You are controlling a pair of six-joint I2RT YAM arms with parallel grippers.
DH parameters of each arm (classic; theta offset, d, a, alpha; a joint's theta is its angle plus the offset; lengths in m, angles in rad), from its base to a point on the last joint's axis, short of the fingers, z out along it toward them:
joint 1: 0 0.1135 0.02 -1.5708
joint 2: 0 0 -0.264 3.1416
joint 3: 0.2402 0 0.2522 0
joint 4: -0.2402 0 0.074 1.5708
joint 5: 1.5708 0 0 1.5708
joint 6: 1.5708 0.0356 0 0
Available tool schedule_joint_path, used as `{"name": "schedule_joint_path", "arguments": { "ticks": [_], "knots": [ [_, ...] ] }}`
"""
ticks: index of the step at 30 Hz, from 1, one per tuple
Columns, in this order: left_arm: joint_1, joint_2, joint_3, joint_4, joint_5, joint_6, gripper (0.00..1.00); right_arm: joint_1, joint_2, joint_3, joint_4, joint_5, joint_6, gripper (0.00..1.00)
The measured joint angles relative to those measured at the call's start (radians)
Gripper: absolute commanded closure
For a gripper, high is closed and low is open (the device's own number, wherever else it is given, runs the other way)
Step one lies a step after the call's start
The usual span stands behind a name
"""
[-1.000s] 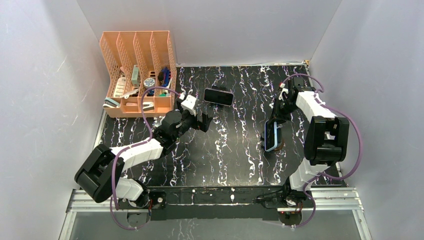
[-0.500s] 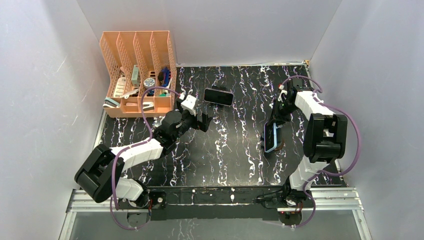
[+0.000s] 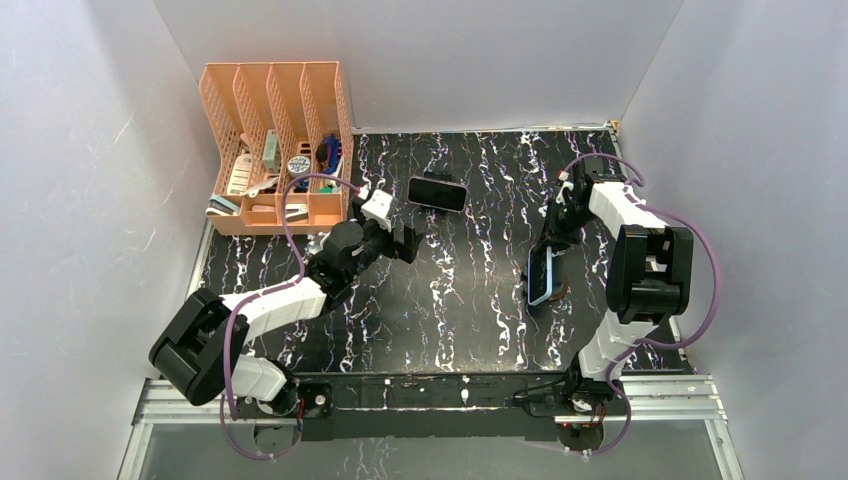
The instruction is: Place the phone on the phone stand
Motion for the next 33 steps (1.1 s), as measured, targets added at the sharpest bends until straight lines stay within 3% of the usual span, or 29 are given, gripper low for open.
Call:
{"name": "schedule_joint_path", "arguments": {
  "ticks": [33],
  "knots": [
    [0.0, 0.001, -0.032, 0.005, -0.014, 0.018, 0.02, 0.0, 0.023, 0.001, 0.003, -0.015, 0.007, 0.94]
  ]
}}
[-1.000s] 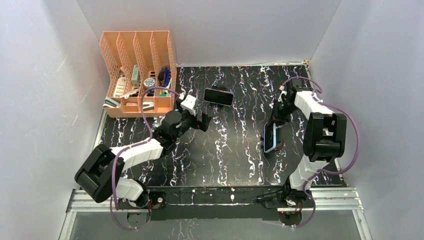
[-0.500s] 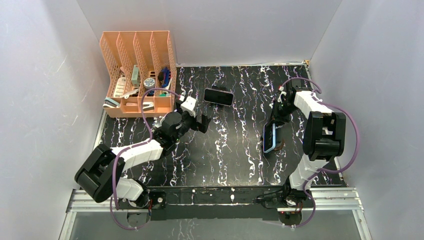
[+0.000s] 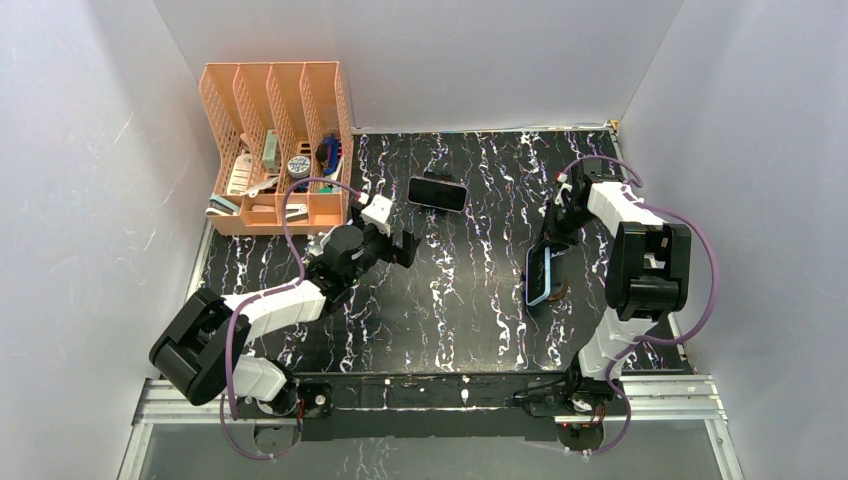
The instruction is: Place the phone on the phone stand
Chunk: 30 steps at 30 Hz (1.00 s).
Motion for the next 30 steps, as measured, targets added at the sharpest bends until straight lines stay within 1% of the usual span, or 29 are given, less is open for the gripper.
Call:
{"name": "schedule_joint_path", "arguments": {
  "ticks": [9, 30],
  "knots": [
    [0.0, 0.0, 0.0, 0.001, -0.01, 0.003, 0.02, 0.0, 0.007, 0.006, -0.004, -0.002, 0.0, 0.92],
    [-0.001, -0.001, -0.015, 0.001, -0.029, 0.016, 0.02, 0.0, 0.028, 0.019, -0.011, -0.007, 0.0, 0.81]
  ]
}}
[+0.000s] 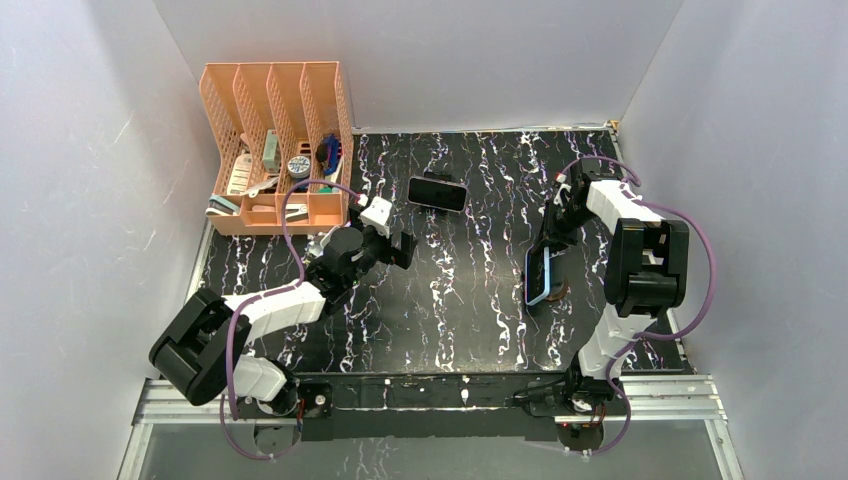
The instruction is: Place the phone on the phone stand
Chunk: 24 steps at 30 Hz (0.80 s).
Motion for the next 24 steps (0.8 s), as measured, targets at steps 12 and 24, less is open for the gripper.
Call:
{"name": "schedule_joint_path", "arguments": {
  "ticks": [12, 24],
  "knots": [
    [0.0, -0.001, 0.0, 0.0, -0.003, 0.006, 0.02, 0.0, 0.004, 0.002, -0.003, 0.005, 0.0, 0.7],
    [-0.001, -0.001, 0.0, 0.0, -0.003, 0.006, 0.02, 0.0, 0.004, 0.002, -0.011, 0.018, 0.001, 0.69]
  ]
}}
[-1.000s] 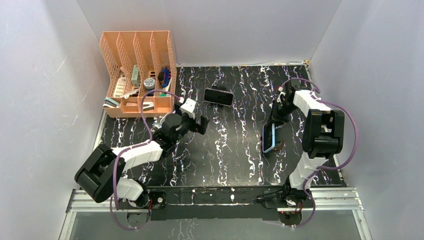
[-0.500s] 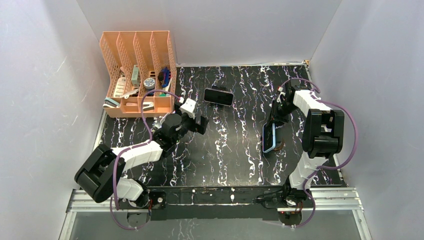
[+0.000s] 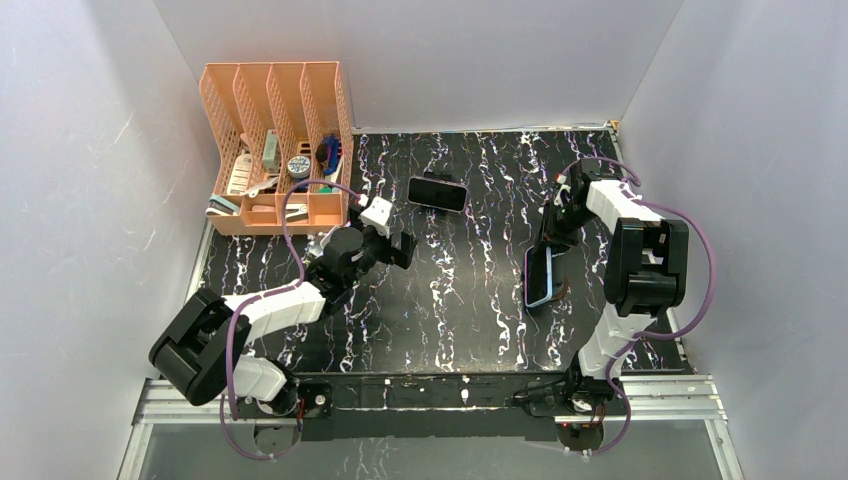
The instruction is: Place the phone on the phone stand
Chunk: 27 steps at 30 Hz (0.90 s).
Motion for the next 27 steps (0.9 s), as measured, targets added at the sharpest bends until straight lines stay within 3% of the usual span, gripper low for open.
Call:
{"name": "schedule_joint_path", "arguments": {
  "ticks": [27],
  "knots": [
    [-0.001, 0.0, 0.0, 0.0, 0.001, 0.001, 0.02, 0.001, 0.0, 0.004, -0.01, 0.048, 0.024, 0.64]
  ]
}}
